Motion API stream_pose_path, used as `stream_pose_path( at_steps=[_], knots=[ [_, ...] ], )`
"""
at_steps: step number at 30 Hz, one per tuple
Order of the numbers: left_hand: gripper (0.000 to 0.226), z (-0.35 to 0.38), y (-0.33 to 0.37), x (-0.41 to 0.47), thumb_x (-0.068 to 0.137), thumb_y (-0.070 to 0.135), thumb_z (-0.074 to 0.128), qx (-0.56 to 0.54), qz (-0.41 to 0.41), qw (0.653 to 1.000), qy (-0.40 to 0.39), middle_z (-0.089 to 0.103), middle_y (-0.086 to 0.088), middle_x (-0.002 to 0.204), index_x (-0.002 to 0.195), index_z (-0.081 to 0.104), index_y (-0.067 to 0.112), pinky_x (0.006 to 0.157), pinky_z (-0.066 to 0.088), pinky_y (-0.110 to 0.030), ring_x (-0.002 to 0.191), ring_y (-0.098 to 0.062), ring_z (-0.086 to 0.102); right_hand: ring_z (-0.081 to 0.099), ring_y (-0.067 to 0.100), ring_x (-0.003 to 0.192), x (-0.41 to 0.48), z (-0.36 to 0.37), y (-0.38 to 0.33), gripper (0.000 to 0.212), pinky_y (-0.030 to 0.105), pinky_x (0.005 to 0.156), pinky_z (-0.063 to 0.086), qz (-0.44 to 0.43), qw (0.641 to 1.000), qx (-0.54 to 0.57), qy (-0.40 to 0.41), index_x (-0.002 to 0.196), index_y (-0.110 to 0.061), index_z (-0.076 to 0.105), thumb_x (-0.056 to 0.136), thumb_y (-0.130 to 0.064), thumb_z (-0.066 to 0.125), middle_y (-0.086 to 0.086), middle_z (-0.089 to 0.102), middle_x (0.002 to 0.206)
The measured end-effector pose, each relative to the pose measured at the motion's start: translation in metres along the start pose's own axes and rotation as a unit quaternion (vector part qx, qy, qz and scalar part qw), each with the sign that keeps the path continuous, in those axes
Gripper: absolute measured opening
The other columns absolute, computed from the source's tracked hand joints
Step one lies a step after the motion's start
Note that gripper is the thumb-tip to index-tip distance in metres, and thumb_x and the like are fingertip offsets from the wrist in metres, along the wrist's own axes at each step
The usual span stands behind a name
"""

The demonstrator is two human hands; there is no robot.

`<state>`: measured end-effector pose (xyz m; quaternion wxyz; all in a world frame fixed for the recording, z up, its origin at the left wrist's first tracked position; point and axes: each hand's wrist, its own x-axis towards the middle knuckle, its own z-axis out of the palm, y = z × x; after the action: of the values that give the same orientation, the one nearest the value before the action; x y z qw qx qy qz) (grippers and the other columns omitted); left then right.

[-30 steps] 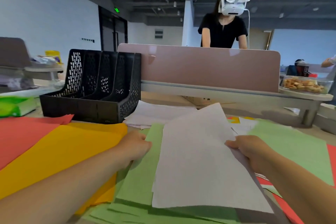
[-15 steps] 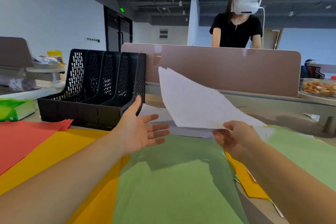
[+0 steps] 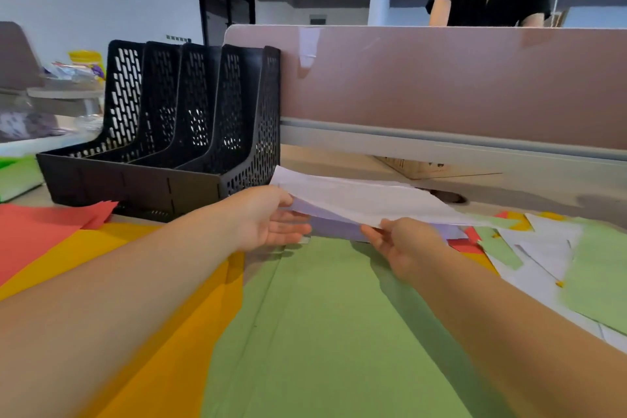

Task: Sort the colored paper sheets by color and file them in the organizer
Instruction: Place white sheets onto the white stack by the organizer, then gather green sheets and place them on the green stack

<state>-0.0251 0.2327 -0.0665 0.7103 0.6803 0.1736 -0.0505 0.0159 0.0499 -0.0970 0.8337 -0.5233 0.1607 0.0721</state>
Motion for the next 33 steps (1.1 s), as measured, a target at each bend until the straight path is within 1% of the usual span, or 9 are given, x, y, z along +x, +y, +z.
stream_pose_path(
  at_steps=[6, 8, 10, 13, 22, 24, 27, 30, 33],
  knots=[
    [0.018, -0.015, 0.003, 0.0, 0.098, 0.011, 0.045, -0.018, 0.032, 0.998, 0.056, 0.067, -0.01, 0.087, 0.114, 0.05, 0.007, 0.046, 0.056, -0.027, 0.064, -0.021, 0.066, 0.062, 0.032, 0.08, 0.004, 0.019, 0.002, 0.01, 0.03, 0.058, 0.057, 0.033, 0.998, -0.004, -0.05, 0.096, 0.006, 0.051, 0.096, 0.004, 0.042, 0.019, 0.053, 0.097],
    [0.015, -0.013, 0.005, -0.005, 0.097, 0.011, 0.047, -0.024, 0.06, 0.994, 0.087, 0.065, -0.006, 0.084, 0.112, 0.051, 0.009, 0.046, 0.055, -0.026, 0.063, -0.018, 0.064, 0.061, 0.037, 0.097, -0.007, 0.019, -0.003, 0.016, 0.031, 0.071, 0.056, 0.059, 0.995, -0.026, -0.082, 0.083, 0.0, 0.047, 0.098, 0.001, 0.042, 0.02, 0.05, 0.099],
    [0.013, -0.001, 0.007, -0.01, 0.096, 0.012, 0.05, -0.02, 0.079, 0.992, 0.094, 0.063, -0.003, 0.08, 0.108, 0.054, 0.009, 0.044, 0.053, -0.022, 0.061, -0.016, 0.062, 0.06, 0.035, 0.091, -0.019, 0.01, -0.009, 0.016, 0.035, 0.081, 0.051, 0.059, 0.992, -0.051, -0.094, 0.082, 0.0, 0.047, 0.098, 0.0, 0.043, 0.017, 0.05, 0.087],
    [0.008, 0.038, 0.007, -0.016, 0.095, 0.014, 0.053, -0.005, 0.083, 0.995, 0.06, 0.061, -0.001, 0.077, 0.101, 0.057, 0.01, 0.042, 0.051, -0.019, 0.06, -0.014, 0.059, 0.061, 0.029, 0.069, -0.029, -0.023, -0.021, 0.014, 0.029, 0.06, 0.059, 0.031, 0.99, -0.1, -0.093, 0.083, 0.003, 0.05, 0.096, 0.001, 0.044, 0.017, 0.055, 0.079],
    [0.014, 0.232, -0.007, -0.029, 0.088, 0.007, 0.053, 0.125, 0.104, 0.98, -0.118, 0.058, -0.009, 0.085, 0.097, 0.063, 0.011, 0.053, 0.049, -0.025, 0.065, -0.018, 0.055, 0.06, 0.024, 0.058, -0.054, -0.232, -0.103, 0.021, 0.033, 0.054, 0.056, -0.233, 0.916, -0.244, 0.219, 0.071, -0.008, 0.062, 0.09, -0.007, 0.052, 0.014, 0.065, 0.072],
    [0.011, 0.275, -0.017, -0.028, 0.083, 0.016, 0.054, 0.204, 0.146, 0.957, -0.144, 0.055, -0.009, 0.081, 0.089, 0.063, 0.016, 0.061, 0.044, -0.031, 0.069, -0.023, 0.051, 0.063, 0.029, 0.073, -0.066, -0.285, -0.112, 0.023, 0.042, 0.07, 0.054, -0.303, 0.829, -0.336, 0.329, 0.072, -0.014, 0.065, 0.09, -0.013, 0.051, 0.01, 0.069, 0.079],
    [0.034, 0.326, -0.045, -0.024, 0.09, 0.044, 0.046, 0.498, 0.263, 0.821, -0.1, 0.052, -0.013, 0.118, 0.118, 0.055, 0.026, 0.095, 0.038, -0.039, 0.111, -0.029, 0.048, 0.058, 0.032, 0.097, -0.082, -0.352, -0.123, 0.02, 0.034, 0.078, 0.04, -0.305, 0.712, -0.478, 0.414, 0.096, -0.013, 0.068, 0.092, -0.018, 0.049, 0.012, 0.068, 0.101],
    [0.067, 0.354, -0.07, -0.025, 0.091, 0.066, 0.024, 0.6, 0.245, 0.758, -0.069, 0.017, -0.008, 0.155, 0.146, 0.027, 0.028, 0.114, 0.01, -0.055, 0.143, -0.036, 0.007, 0.057, 0.035, 0.102, -0.076, -0.39, -0.131, 0.039, 0.04, 0.088, 0.042, -0.208, 0.72, -0.53, 0.396, 0.101, -0.006, 0.064, 0.088, -0.039, 0.048, 0.02, 0.064, 0.106],
    [0.069, 0.364, -0.072, -0.025, 0.088, 0.069, 0.024, 0.584, 0.259, 0.763, -0.097, 0.017, -0.008, 0.156, 0.144, 0.032, 0.029, 0.113, 0.016, -0.053, 0.142, -0.037, 0.015, 0.053, 0.031, 0.115, -0.063, -0.397, -0.135, 0.055, 0.039, 0.099, 0.039, -0.176, 0.765, -0.524, 0.329, 0.127, -0.005, 0.053, 0.09, -0.045, 0.051, 0.016, 0.058, 0.126]
  ],
)
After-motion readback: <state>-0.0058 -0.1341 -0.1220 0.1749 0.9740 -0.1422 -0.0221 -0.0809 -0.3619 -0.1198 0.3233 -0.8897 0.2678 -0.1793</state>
